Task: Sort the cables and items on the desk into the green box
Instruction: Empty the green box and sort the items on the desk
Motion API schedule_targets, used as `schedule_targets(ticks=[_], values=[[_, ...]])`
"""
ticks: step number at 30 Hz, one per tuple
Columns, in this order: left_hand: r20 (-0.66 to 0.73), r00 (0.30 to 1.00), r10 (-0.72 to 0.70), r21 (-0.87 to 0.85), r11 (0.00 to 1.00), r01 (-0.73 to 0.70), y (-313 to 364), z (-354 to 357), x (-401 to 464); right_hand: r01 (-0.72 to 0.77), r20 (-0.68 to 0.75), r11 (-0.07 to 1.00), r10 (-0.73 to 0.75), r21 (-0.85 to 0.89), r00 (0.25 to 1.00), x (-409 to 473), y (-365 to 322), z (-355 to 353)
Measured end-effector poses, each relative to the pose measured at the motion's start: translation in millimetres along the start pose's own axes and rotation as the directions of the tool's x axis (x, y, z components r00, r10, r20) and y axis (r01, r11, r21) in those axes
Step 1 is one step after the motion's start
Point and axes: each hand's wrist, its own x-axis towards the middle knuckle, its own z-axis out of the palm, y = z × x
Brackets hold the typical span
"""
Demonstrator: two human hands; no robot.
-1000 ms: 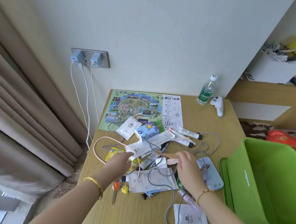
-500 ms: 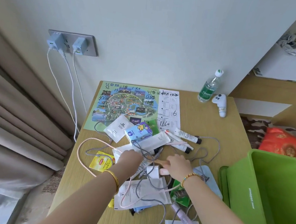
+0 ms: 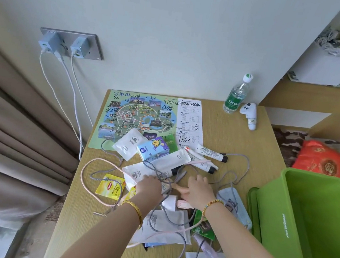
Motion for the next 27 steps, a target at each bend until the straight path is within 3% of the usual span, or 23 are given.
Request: schedule_targets(ticks=[4,8,13,16,18,20,22,25,27], values=[[-0.056,0.998,-0.004,-0.037,0.999,0.001,-1,0,-6,0.061,-0.078,0.998,-0.063,-0.025,0.995,-7,-1,2],[-0.078,0.997,0.006,-0.212,0.977,-0.023,-7,-7,-11,0.079,-0.159,0.997,-0.078,0.000,0.984,-13,0,-3],[-0.186,0.981,0.058,-0.138,0.987,-0.084,-20,-30,-24,0.069,-0.302,0.991,-0.101,-0.114,0.948,-21,-2,-28],[-0.110,0.991,0.076,-0.155,0.984,-0.092,-31,-53,-35,0.050,-0.327,0.983,-0.105,-0.174,0.939,-28,-6,-46],[-0.046,0.996,0.071,-0.313,0.946,-0.082,-38,-72,-42,0.024,-0.283,0.992,-0.059,-0.126,0.957,-36,-10,-61],[-0.017,0.999,0.032,-0.641,0.767,-0.036,-42,-89,-52,-0.036,-0.219,0.998,0.047,0.053,0.975,-47,-11,-75],[0.000,0.999,-0.041,-0.878,0.479,0.020,-39,-104,-66,-0.105,-0.161,0.932,0.170,0.346,0.972,-59,-12,-89],[0.006,0.992,-0.123,-0.996,0.089,0.017,-22,-123,-86,-0.101,-0.113,0.725,0.241,0.682,0.964,-81,-7,-108],[0.003,0.998,-0.064,-0.995,-0.099,-0.003,-2,-136,-98,-0.034,-0.146,0.555,0.277,0.831,0.950,-96,0,-118]])
